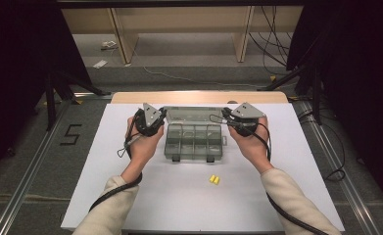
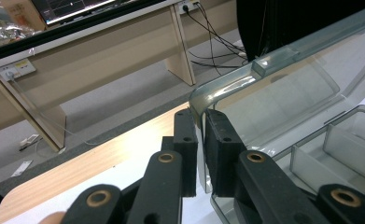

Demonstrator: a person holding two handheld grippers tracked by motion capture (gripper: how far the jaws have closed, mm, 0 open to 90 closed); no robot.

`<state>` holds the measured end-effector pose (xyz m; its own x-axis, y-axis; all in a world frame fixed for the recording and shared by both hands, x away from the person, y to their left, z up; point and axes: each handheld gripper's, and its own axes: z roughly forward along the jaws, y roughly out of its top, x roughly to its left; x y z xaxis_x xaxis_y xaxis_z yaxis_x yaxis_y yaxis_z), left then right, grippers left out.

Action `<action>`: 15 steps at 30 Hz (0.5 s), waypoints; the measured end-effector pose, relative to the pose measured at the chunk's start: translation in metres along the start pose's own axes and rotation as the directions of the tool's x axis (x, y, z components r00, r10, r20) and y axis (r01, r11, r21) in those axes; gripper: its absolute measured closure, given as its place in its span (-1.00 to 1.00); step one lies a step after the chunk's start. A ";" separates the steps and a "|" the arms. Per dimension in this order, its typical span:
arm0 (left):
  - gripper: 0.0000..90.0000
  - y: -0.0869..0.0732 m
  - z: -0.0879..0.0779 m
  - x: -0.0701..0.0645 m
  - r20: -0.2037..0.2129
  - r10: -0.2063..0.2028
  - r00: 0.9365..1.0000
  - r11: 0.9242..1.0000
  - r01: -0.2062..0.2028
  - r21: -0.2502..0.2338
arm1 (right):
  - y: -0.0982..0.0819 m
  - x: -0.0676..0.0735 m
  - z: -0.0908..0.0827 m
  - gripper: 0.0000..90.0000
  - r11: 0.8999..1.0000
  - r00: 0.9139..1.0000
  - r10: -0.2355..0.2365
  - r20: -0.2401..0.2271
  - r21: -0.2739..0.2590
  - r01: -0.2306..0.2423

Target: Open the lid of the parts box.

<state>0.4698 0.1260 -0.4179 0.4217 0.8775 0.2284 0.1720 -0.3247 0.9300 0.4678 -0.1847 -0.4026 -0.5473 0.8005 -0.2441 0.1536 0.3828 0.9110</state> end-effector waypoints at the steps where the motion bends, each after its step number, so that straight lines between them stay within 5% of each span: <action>1: 0.85 0.000 0.000 0.000 0.001 -0.002 1.000 1.000 0.002 0.001 | 0.000 0.000 0.001 0.83 1.000 1.000 0.003 0.001 0.001 -0.003; 15: 0.85 0.004 0.006 0.003 0.004 -0.023 1.000 1.000 0.023 0.005 | 0.002 -0.004 0.008 0.85 0.999 0.999 0.038 0.004 -0.007 -0.038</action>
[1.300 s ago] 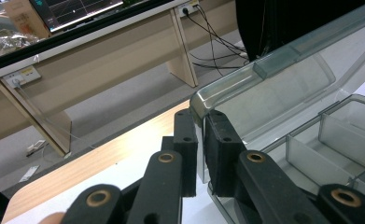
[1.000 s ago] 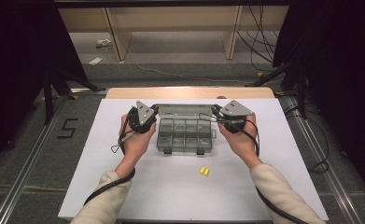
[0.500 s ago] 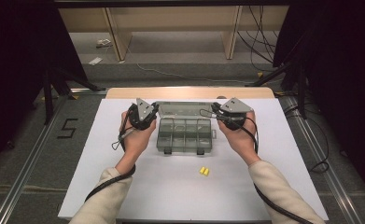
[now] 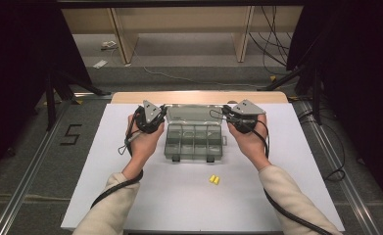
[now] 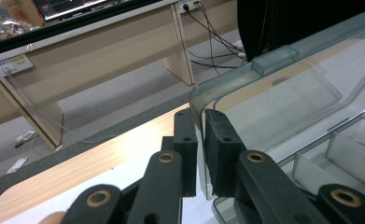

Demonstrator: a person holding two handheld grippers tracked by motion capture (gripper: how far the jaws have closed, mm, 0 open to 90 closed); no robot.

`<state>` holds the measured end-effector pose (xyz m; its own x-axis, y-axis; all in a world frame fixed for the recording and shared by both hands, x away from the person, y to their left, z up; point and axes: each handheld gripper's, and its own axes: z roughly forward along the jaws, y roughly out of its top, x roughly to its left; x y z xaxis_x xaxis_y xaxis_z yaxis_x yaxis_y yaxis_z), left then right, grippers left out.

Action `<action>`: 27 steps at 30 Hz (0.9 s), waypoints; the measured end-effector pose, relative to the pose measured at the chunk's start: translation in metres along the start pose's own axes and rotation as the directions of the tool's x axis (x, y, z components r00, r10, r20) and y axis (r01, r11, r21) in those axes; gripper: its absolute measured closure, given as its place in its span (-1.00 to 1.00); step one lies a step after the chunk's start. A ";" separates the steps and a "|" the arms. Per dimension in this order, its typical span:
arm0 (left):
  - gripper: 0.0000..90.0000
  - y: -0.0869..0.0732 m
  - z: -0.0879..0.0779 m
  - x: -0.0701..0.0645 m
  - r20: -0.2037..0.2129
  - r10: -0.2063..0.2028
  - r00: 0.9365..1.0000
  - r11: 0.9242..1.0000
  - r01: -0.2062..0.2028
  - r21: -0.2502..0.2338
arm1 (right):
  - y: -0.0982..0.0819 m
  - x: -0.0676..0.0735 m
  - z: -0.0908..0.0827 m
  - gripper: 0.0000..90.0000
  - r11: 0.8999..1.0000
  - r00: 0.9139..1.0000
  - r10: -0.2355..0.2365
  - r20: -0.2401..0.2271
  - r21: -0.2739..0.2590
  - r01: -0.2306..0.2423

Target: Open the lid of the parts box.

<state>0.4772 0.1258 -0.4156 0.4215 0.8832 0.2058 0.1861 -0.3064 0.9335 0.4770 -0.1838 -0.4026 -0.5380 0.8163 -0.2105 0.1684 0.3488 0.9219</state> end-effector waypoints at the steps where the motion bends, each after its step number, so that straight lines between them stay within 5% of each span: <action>1: 0.85 0.000 0.000 0.000 0.000 -0.001 1.000 1.000 0.001 0.001 | 0.000 0.000 0.000 0.85 1.000 1.000 0.005 0.000 -0.001 -0.005; 27: 0.85 0.004 0.008 0.004 0.004 -0.018 1.000 1.000 0.018 0.011 | 0.002 -0.006 0.009 0.86 0.999 0.999 0.049 0.000 -0.008 -0.049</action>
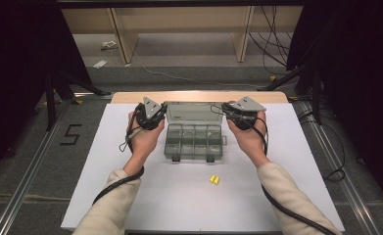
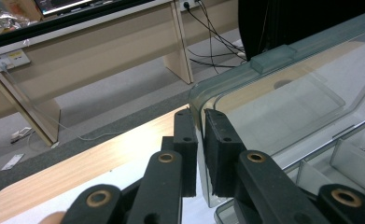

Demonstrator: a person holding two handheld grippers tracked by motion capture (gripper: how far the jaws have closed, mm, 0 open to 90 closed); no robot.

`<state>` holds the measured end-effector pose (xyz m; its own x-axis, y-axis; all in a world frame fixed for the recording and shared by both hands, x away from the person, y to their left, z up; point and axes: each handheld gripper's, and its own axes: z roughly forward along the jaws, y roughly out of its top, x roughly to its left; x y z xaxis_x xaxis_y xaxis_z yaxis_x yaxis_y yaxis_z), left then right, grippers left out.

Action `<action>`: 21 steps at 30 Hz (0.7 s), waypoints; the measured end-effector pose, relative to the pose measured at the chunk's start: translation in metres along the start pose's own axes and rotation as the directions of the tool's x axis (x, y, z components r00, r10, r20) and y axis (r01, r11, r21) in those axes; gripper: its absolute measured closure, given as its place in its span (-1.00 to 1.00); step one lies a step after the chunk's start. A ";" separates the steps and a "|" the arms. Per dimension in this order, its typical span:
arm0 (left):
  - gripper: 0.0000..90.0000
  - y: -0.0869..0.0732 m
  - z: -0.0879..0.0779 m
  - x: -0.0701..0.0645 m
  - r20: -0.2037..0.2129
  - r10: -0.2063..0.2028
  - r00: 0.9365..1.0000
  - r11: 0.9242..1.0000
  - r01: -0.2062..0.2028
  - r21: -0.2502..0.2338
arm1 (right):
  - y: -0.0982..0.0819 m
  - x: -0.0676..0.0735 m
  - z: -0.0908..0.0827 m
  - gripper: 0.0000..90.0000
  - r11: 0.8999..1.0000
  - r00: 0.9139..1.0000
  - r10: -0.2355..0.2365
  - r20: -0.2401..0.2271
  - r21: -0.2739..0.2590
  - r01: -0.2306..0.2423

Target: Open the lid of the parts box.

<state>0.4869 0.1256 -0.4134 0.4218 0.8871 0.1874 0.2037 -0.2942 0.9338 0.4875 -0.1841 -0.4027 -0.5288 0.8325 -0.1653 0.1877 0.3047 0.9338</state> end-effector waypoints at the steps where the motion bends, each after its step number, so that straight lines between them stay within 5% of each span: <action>1: 0.85 0.000 0.000 0.000 -0.001 -0.001 1.000 1.000 0.001 0.000 | 0.000 0.000 0.000 0.86 1.000 1.000 0.001 0.000 0.000 -0.001; 21: 0.85 0.001 0.005 0.002 0.001 -0.010 1.000 1.000 0.010 -0.001 | -0.001 -0.004 0.007 0.86 0.999 0.999 0.032 0.002 -0.006 -0.032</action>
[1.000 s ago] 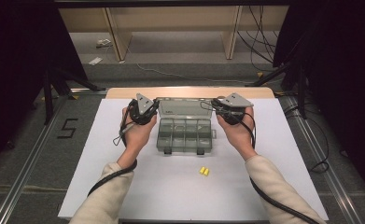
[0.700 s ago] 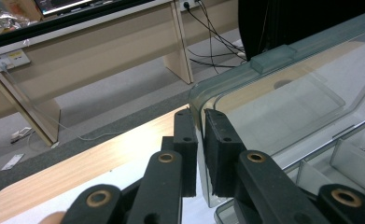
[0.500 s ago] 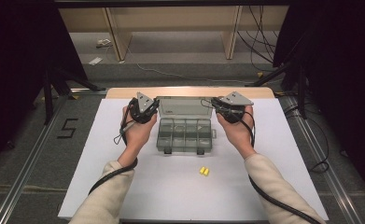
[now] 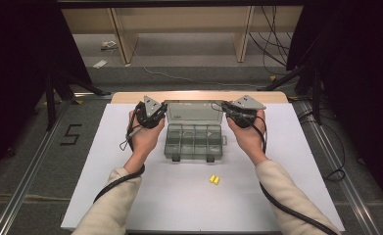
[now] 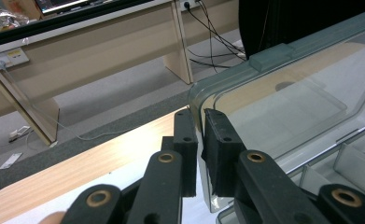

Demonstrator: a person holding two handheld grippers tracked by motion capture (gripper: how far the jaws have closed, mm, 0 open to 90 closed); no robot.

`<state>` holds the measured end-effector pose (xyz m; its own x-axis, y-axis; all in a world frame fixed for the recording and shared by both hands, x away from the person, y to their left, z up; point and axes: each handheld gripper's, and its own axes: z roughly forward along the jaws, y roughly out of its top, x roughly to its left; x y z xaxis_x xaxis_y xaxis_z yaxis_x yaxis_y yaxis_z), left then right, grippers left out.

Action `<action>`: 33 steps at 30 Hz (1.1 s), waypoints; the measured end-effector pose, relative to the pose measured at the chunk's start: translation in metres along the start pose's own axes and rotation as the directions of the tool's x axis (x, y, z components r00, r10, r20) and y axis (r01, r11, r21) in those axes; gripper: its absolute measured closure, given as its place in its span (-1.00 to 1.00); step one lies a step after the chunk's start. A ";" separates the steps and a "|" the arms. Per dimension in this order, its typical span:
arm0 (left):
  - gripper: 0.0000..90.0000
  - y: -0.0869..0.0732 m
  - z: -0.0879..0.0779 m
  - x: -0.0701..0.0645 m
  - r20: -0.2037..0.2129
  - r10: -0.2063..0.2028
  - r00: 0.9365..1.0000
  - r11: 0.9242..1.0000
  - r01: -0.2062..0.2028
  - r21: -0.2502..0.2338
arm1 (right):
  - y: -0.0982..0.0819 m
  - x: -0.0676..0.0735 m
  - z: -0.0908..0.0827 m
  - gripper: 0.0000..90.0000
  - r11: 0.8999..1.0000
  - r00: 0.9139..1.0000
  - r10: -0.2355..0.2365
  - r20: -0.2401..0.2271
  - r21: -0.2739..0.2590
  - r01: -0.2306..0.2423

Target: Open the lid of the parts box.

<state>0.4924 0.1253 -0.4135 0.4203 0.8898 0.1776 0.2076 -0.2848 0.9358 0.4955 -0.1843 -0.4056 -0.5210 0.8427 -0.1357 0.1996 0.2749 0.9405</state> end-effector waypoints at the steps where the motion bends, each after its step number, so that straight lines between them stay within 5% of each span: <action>1: 0.85 0.000 0.000 0.000 0.000 -0.002 1.000 1.000 0.002 -0.001 | 0.000 0.000 0.001 0.86 1.000 1.000 0.003 -0.001 -0.002 -0.003; 33: 0.84 -0.006 0.016 0.001 0.002 -0.028 1.000 0.999 0.028 0.022 | -0.014 -0.004 0.019 0.86 0.998 0.999 0.039 0.002 0.047 -0.039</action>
<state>0.5057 0.1227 -0.4240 0.4160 0.8969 0.1503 0.2386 -0.2671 0.9337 0.5104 -0.1832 -0.4243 -0.5107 0.8539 -0.0998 0.2587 0.2634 0.9294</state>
